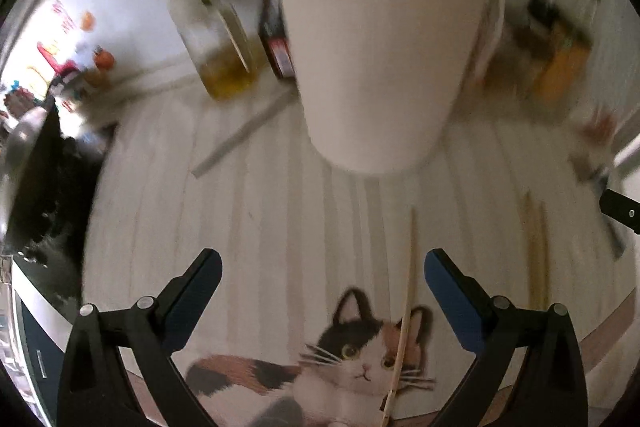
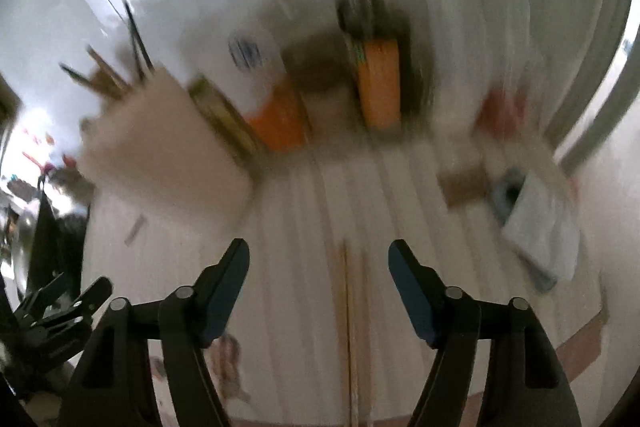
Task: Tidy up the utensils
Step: 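Grasp a light wooden chopstick with each tool from the cloth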
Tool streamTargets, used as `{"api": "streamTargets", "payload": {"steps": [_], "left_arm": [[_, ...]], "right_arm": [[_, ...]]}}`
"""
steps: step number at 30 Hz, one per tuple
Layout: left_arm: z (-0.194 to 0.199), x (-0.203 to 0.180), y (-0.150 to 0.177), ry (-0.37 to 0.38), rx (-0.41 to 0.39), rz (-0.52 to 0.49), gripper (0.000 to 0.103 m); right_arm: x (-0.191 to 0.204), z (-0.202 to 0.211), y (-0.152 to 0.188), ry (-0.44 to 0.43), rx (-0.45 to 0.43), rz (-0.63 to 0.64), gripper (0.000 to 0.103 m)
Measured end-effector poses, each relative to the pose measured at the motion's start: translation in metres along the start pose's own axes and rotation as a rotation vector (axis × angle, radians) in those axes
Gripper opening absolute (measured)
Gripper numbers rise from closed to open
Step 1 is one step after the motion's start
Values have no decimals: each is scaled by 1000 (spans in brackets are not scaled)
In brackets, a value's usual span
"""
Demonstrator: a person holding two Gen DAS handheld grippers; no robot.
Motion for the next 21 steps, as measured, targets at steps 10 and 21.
{"api": "streamTargets", "payload": {"steps": [10,21], "left_arm": [[-78,-52,46,40,172,-100,60],[-73,-52,42,56,141,-92,6]], "right_arm": [[-48,-75,47,16,160,-108,27],[-43,-104,55,104,205,21,26]]}}
Point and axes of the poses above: each gripper's, at about its wrist camera, not at the fingertips, and z roughly against the way its jaws point, x to its left, y to its underside, the point moved 10 cm from there along -z, roughly the way its jaws point, and after that the axes turned 1 degree about z, right-handed, at the moved point
